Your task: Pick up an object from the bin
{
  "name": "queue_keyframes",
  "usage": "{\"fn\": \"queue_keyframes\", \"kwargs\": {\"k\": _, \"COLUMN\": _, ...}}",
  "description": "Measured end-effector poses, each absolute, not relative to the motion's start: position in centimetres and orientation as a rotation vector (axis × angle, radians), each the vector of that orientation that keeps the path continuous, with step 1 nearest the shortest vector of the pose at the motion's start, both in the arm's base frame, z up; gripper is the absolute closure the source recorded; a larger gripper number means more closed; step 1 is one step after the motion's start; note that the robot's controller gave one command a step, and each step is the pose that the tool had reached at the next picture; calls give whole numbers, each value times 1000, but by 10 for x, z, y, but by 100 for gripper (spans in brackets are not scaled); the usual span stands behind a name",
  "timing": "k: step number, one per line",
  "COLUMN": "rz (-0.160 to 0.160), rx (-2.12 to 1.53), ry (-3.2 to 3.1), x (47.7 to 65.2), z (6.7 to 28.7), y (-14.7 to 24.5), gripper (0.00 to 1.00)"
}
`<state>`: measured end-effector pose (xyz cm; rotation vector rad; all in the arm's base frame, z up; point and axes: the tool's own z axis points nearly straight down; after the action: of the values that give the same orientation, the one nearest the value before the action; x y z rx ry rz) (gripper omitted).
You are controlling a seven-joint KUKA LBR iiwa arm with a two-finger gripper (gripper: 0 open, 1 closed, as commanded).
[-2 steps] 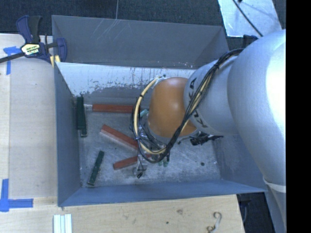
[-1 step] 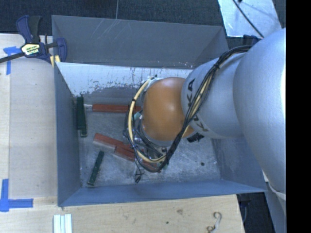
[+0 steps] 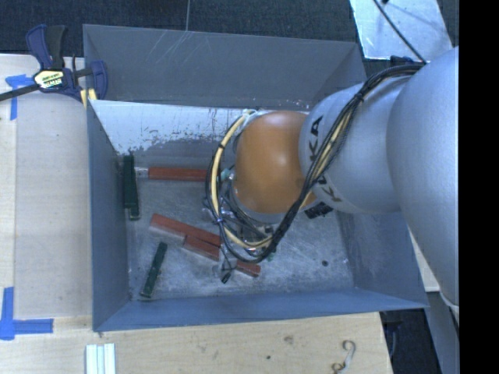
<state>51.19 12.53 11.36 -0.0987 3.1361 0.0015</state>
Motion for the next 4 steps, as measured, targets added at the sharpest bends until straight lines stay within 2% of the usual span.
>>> {"fn": "queue_keyframes", "kwargs": {"k": 1, "rz": 0, "rx": 108, "ry": 3138, "x": 497, "z": 70, "y": 120, "gripper": 0}}
{"fn": "queue_keyframes", "kwargs": {"k": 2, "rz": 1, "rx": -646, "ry": 3070, "x": 511, "z": 70, "y": 129, "gripper": 0}}
{"fn": "queue_keyframes", "kwargs": {"k": 3, "rz": 2, "rx": -644, "ry": 3069, "x": 511, "z": 70, "y": 129, "gripper": 100}}
{"fn": "queue_keyframes", "kwargs": {"k": 4, "rz": 0, "rx": -638, "ry": 3067, "x": 513, "z": 133, "y": 129, "gripper": 100}}
